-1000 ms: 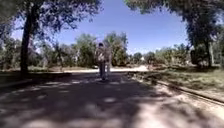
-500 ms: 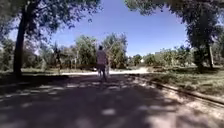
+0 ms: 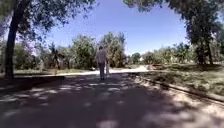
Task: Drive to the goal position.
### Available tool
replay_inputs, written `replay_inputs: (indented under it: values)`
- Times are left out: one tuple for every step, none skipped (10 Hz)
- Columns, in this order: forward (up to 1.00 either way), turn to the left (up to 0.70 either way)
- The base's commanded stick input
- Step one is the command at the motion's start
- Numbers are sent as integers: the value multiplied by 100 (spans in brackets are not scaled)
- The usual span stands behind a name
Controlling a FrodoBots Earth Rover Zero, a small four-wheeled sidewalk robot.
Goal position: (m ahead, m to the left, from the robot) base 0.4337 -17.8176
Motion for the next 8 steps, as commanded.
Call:
replay_inputs:
  values:
    - [85, 0]
    - [85, 0]
    - [85, 0]
    - [85, 0]
    - [85, 0]
    - [85, 0]
    - [85, 0]
    - [85, 0]
